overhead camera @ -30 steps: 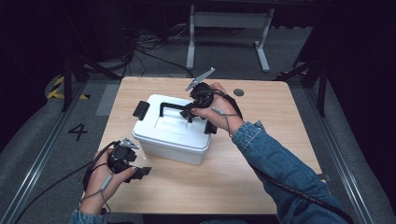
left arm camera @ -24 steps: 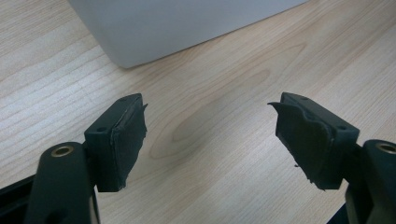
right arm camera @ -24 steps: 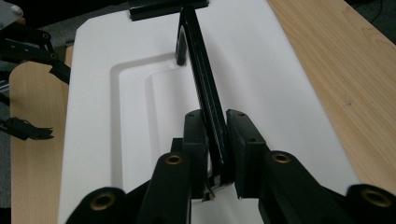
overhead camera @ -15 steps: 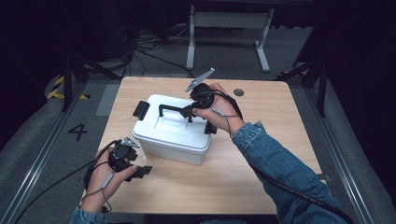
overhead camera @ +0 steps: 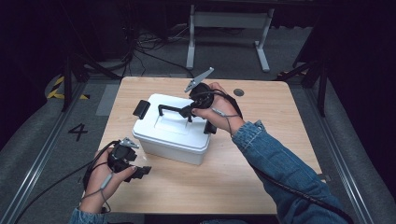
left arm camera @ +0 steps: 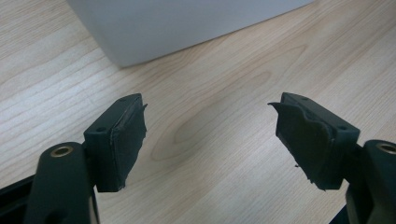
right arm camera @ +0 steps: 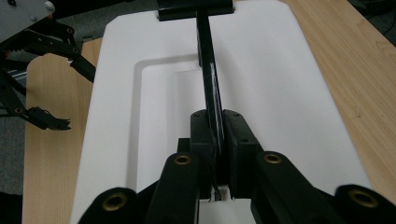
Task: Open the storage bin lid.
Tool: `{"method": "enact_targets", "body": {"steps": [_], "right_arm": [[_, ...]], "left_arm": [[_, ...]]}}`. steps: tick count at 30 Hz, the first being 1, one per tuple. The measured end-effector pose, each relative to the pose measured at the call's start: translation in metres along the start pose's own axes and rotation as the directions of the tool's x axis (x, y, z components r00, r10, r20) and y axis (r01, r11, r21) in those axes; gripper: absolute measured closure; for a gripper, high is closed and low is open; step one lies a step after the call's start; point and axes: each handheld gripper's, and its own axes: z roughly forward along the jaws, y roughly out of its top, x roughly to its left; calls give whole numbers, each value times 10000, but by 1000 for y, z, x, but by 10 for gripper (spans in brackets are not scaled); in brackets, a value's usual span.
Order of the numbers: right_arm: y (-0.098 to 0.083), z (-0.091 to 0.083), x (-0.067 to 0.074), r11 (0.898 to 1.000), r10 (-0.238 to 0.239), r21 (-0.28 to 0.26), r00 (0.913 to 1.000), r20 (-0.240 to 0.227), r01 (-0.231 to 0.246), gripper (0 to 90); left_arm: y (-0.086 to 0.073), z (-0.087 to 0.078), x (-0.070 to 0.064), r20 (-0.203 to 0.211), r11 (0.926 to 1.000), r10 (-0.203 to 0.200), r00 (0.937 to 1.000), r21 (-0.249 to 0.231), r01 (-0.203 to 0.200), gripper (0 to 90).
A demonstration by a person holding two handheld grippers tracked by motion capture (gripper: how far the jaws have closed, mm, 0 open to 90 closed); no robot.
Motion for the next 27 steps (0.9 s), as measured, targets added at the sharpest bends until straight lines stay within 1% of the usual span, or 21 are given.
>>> {"method": "enact_targets", "body": {"steps": [1,2,4,6,8,9,10,11,15,17,20,22,23,24,25,27], "right_arm": [[0,0,0,10000,0,0,10000,0,0,842],[1,-1,0,9999,-98,-41,10000,9,98,845],[2,-3,1,9999,-70,-96,10000,-41,69,848],[4,-5,1,9997,-154,-182,9999,-45,153,848],[6,-8,1,9994,-270,-200,9996,-15,270,849],[6,-9,2,9994,-247,-245,9997,-7,246,849],[7,-11,2,9993,-226,-294,9997,-7,226,849],[8,-12,2,9990,-310,-316,9995,-7,310,849],[10,-21,3,9982,-281,-531,9996,24,281,849],[11,-26,3,9976,-312,-621,9995,52,315,849],[11,-34,4,9967,-341,-741,9994,70,345,849],[11,-40,5,9959,-351,-832,9993,108,358,849],[11,-43,4,9955,-366,-868,9993,116,375,849],[10,-45,4,9953,-342,-904,9993,121,351,849],[10,-48,4,9950,-297,-950,9995,139,309,849],[8,-55,4,9947,-286,-977,9993,237,308,849]], "left_arm": [[-1,-1,0,65,10000,-36,10000,21,36,251],[-2,-1,0,48,9999,-121,9999,-7,121,251],[-3,-2,0,43,9999,-114,9999,-46,115,251],[-5,-3,0,-18,9998,-183,9998,-7,183,251],[-6,-4,1,-15,9999,-120,9999,-14,120,251],[-6,-4,0,-4,9997,-224,9997,-24,224,251],[-6,-4,0,-6,9997,-223,9998,-35,223,251],[-6,-4,0,-29,9998,-181,9998,-44,181,251],[-5,-3,0,-20,9998,-177,9998,2,177,251],[-5,-3,0,-31,9999,-106,9999,-16,106,251],[-3,-2,0,29,9998,-192,9998,12,192,251],[-2,-1,0,-9,9999,-122,9999,-4,122,251],[-2,-1,1,-17,10000,-17,10000,31,17,251],[-1,0,0,57,9999,-100,9999,50,100,250],[-1,0,0,26,10000,-39,10000,61,39,250],[0,1,0,36,10000,-64,10000,31,64,250]]}}
